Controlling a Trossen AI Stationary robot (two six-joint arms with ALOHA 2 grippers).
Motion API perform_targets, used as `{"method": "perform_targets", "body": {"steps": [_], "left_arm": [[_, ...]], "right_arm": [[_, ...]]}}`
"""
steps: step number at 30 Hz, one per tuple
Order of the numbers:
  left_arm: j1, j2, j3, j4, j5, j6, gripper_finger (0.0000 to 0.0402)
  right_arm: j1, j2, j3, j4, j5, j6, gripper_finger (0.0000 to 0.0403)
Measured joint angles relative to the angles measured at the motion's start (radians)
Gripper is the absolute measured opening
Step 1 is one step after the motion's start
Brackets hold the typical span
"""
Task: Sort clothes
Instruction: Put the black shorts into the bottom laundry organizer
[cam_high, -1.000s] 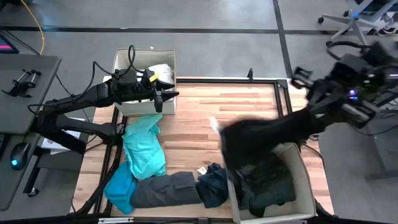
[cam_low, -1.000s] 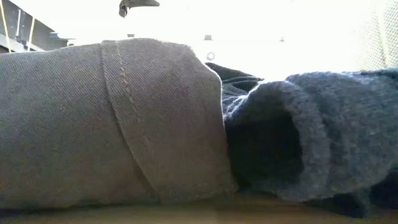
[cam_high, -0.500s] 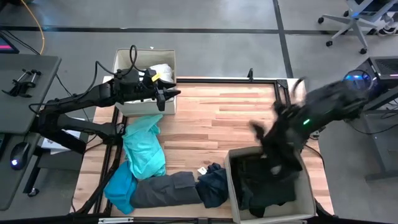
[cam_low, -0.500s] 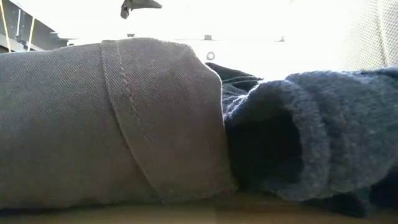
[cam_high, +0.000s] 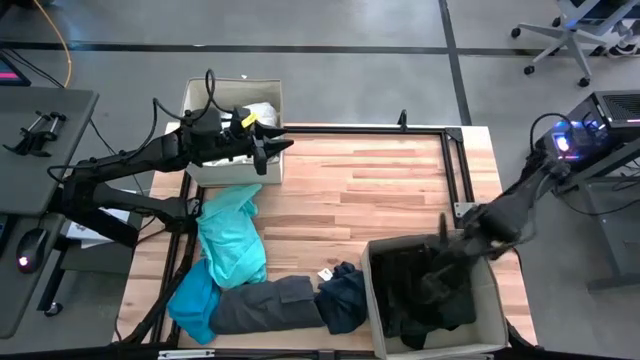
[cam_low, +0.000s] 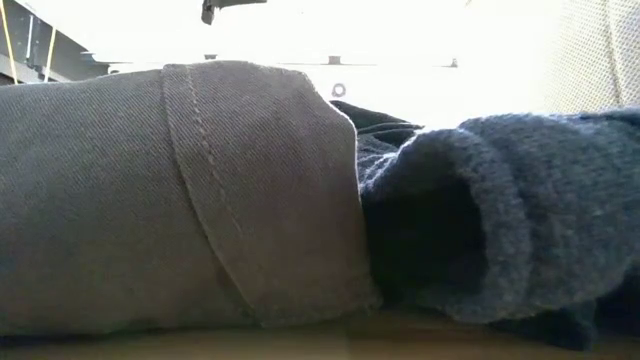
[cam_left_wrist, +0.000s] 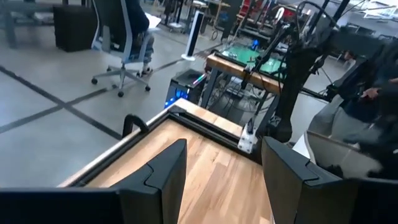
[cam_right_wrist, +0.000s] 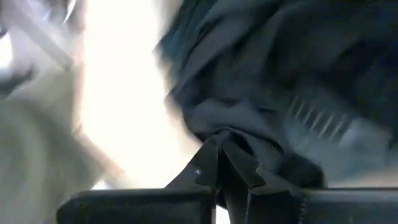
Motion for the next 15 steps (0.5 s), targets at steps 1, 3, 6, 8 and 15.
{"method": "perform_targets", "body": {"steps": [1,3,6,8,15], "left_arm": [[0.000,0.000,0.000,0.006,0.000,0.008,0.0156],[0.000,0.000,0.000,0.019,0.000,0.023,0.0156],[0.002,0.000,0.000,0.018,0.000,0.033,0.0156],[0.002,0.000,0.000,0.016,0.000,0.033,0.0156],[0.002,0.000,0.000,-0.005,0.000,0.031,0.0156]], "right_arm": [[-0.002,0.000,-0.047,0.010,0.016,0.002,0.0000],[-0.014,-0.001,-0.141,0.050,0.007,0.012,0.0004],[-0.035,-0.001,-0.282,0.157,-0.020,0.026,0.0035],[-0.048,-0.001,-0.374,0.249,-0.019,0.051,0.0070],[-0.054,-0.006,-0.628,0.580,-0.068,0.191,0.0190]]}}
